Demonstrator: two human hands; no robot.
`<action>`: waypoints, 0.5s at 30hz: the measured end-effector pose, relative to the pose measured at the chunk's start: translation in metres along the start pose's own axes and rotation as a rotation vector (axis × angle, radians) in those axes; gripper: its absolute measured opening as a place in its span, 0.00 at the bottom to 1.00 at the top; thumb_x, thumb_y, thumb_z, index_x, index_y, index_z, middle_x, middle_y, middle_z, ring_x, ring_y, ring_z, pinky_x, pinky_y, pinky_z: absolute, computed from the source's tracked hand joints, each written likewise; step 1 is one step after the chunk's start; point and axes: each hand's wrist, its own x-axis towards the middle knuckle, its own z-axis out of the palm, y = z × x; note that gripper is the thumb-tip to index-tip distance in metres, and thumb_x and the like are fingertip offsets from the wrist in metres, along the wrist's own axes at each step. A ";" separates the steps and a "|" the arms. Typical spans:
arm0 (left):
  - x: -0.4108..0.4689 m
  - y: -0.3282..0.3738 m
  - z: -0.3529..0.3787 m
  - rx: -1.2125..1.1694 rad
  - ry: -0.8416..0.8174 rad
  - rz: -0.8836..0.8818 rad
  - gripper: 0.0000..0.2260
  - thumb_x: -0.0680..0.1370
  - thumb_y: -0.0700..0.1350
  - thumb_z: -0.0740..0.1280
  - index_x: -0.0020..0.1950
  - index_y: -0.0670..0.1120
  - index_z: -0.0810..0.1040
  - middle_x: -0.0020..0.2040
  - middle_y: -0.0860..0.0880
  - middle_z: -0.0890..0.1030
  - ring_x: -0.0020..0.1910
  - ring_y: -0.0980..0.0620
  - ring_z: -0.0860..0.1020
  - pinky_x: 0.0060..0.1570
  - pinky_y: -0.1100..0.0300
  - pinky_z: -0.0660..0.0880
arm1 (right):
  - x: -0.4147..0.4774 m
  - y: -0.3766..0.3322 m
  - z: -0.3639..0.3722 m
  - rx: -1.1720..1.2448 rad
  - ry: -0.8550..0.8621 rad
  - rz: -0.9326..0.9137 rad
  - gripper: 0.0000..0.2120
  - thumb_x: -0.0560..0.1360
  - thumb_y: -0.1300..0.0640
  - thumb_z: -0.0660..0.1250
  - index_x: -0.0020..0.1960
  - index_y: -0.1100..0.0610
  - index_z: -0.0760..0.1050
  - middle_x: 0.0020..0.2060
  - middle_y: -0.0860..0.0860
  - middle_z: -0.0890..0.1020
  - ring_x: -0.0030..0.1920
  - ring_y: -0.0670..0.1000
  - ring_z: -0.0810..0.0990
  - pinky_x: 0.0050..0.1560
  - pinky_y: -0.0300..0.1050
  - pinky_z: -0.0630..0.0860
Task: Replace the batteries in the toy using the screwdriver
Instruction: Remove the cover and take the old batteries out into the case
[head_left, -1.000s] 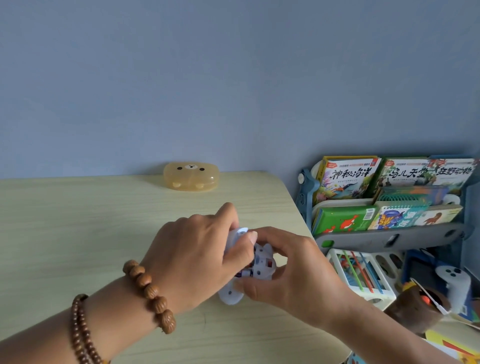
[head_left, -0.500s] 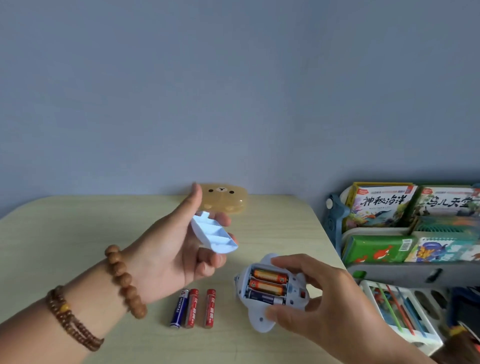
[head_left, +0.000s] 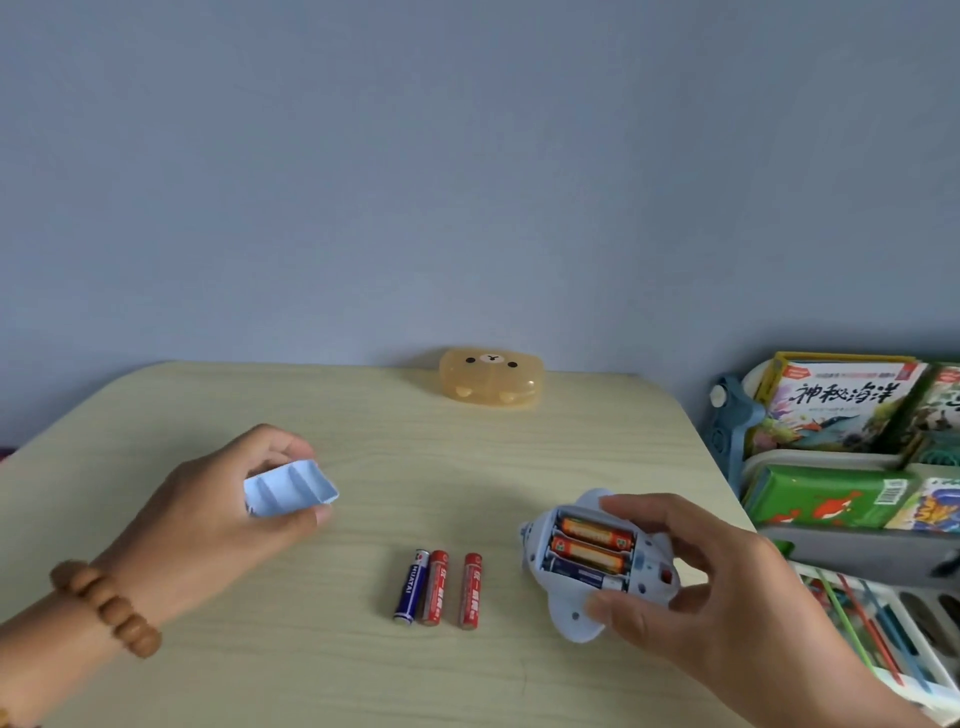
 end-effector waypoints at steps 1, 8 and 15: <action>-0.004 -0.003 0.001 0.026 0.005 0.044 0.24 0.66 0.52 0.81 0.58 0.62 0.77 0.54 0.66 0.81 0.50 0.66 0.79 0.45 0.65 0.76 | 0.000 -0.001 0.000 0.004 0.000 0.003 0.27 0.61 0.54 0.84 0.55 0.38 0.79 0.46 0.40 0.87 0.37 0.44 0.87 0.40 0.38 0.84; -0.013 -0.021 -0.007 -0.010 -0.144 0.176 0.26 0.70 0.50 0.78 0.62 0.70 0.74 0.60 0.70 0.78 0.54 0.71 0.76 0.54 0.68 0.73 | -0.002 -0.006 -0.001 -0.006 -0.019 0.011 0.27 0.62 0.51 0.83 0.57 0.36 0.77 0.47 0.33 0.85 0.39 0.40 0.87 0.38 0.33 0.81; -0.012 -0.029 -0.008 -0.007 -0.168 0.226 0.30 0.68 0.41 0.81 0.61 0.68 0.77 0.60 0.66 0.80 0.56 0.69 0.77 0.58 0.70 0.72 | -0.006 -0.009 -0.001 -0.003 -0.023 0.008 0.27 0.63 0.51 0.82 0.57 0.36 0.77 0.48 0.33 0.85 0.39 0.42 0.87 0.40 0.36 0.82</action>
